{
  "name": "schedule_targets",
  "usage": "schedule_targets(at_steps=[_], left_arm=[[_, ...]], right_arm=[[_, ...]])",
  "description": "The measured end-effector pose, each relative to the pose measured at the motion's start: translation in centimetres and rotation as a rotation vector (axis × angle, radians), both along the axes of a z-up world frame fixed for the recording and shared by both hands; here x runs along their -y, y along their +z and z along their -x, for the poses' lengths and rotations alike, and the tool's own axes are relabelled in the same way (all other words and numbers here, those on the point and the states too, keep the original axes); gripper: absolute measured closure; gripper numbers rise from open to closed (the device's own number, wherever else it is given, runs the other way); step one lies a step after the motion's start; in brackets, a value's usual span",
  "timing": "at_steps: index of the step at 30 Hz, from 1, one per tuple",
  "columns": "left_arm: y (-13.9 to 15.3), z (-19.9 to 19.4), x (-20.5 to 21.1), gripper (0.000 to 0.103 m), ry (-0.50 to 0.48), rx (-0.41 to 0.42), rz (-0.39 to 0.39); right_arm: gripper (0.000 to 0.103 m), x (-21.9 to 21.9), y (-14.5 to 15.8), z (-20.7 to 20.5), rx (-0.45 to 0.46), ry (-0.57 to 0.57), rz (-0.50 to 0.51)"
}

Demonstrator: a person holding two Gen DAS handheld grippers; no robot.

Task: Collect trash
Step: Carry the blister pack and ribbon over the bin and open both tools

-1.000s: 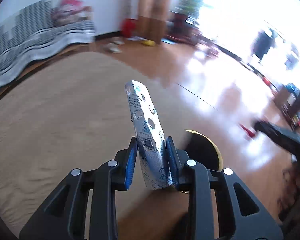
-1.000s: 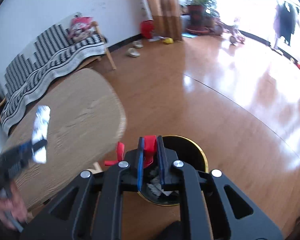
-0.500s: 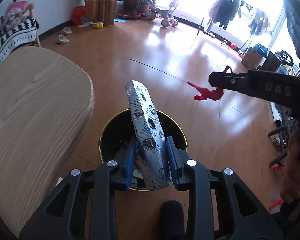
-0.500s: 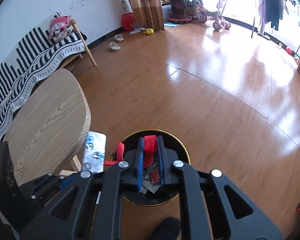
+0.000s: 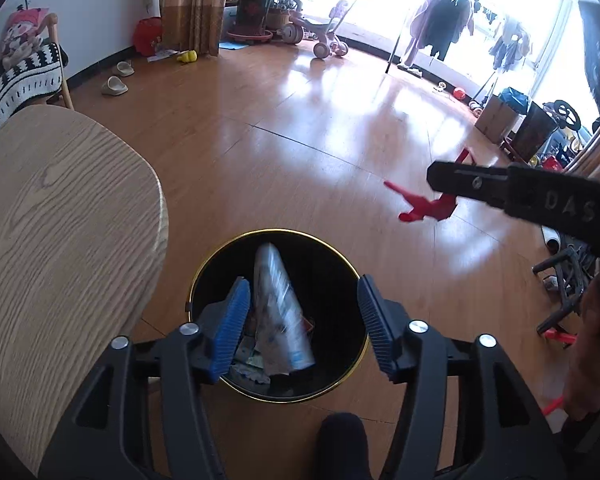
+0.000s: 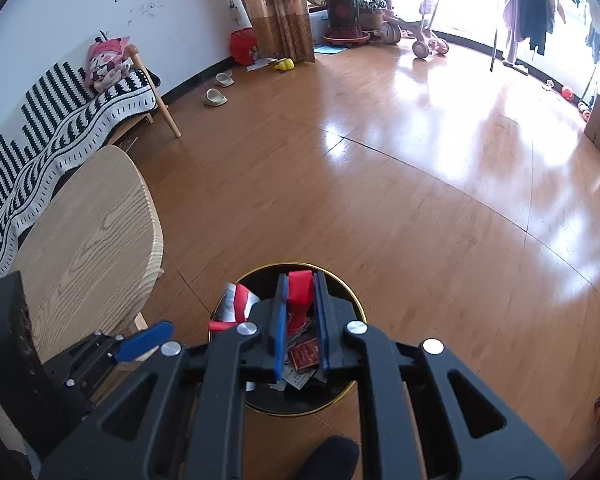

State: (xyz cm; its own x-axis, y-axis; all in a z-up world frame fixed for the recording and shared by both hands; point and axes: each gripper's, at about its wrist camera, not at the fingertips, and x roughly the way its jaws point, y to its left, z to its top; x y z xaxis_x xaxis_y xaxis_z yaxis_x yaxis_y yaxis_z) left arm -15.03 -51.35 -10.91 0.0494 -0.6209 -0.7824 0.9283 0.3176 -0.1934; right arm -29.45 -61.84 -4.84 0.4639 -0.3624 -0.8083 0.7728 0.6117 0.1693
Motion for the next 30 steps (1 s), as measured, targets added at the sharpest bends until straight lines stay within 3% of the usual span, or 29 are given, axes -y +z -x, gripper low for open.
schedule_targets(at_steps=[10,25,27,28,29,30], left_arm=[[4.6,-2.7,-4.5,0.035,0.079,0.039,0.047],[10.5,-9.4,-18.1,0.012,0.347,0.149,0.069],[11.0,-10.3,-20.0,0.01,0.369,0.162,0.073],[11.2,-10.6,-20.9,0.009,0.382,0.171,0.073],[11.5,-10.6,-21.3,0.009,0.392,0.178,0.071],[11.6,-10.9,-22.1,0.009,0.406,0.189,0.068]], right_arm=[[0.09,-0.9,-0.8,-2.2,-0.039,0.062,-0.011],[0.09,-0.7,-3.8,-6.5,-0.138,0.076,-0.056],[0.084,-0.7,-4.0,-6.9,-0.144,0.075,-0.06],[0.068,-0.8,-3.9,-7.2,-0.147,0.074,-0.057],[0.044,-1.0,-3.8,-7.5,-0.153,0.065,-0.039],[0.037,-1.2,-3.6,-7.8,-0.154,0.06,-0.025]])
